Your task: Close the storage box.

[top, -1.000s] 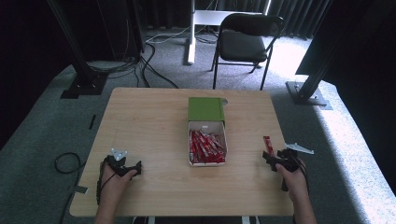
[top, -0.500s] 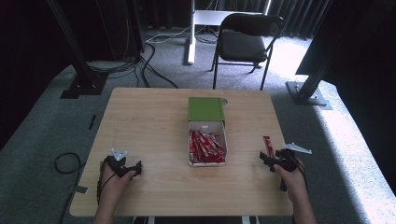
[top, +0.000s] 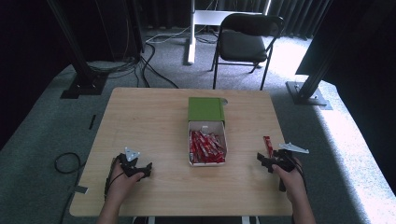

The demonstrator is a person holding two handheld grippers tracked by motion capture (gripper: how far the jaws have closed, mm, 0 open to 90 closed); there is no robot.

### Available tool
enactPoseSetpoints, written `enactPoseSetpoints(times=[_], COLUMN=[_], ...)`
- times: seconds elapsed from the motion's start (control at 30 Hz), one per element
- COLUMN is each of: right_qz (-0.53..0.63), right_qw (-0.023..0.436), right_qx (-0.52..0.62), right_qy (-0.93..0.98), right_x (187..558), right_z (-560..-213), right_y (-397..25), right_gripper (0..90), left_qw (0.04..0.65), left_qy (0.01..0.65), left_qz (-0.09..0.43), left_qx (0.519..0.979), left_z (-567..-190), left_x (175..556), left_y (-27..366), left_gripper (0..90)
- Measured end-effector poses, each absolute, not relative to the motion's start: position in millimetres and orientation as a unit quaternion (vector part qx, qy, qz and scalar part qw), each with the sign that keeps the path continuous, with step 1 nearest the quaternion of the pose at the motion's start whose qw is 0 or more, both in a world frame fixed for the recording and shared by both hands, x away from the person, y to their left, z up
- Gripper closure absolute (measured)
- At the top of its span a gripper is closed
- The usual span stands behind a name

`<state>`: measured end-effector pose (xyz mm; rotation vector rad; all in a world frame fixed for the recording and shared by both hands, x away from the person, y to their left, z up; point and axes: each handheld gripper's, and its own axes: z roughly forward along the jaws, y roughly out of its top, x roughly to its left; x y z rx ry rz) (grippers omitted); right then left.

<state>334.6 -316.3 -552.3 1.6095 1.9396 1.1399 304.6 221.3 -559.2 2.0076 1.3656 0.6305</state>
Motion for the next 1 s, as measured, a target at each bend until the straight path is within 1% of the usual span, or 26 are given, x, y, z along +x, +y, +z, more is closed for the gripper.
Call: enactPoseSetpoints(times=[0.37,0.47,0.73,1.0], right_qz=[0.413,0.418,0.430,0.437], right_qw=[0.177,0.175,0.166,0.155], right_qx=[0.543,0.537,0.507,0.485], right_qy=[0.709,0.712,0.728,0.741], right_x=[333.9,334.0,333.2,332.9], right_z=[-549.7,-549.1,-542.8,-538.5], right_y=[-301.6,-298.3,-285.9,-274.8], right_gripper=[16.5,16.5,13.7,13.7], left_qw=[0.342,0.341,0.357,0.378], left_qy=[0.477,0.467,0.433,0.392], left_qz=[0.241,0.244,0.245,0.232], left_qx=[0.773,0.778,0.790,0.806], left_z=[-537.3,-533.7,-520.2,-510.6], left_x=[304.3,303.9,302.9,301.9], left_y=[198.4,194.3,175.0,152.5], left_gripper=[16.3,16.3,15.8,15.8])
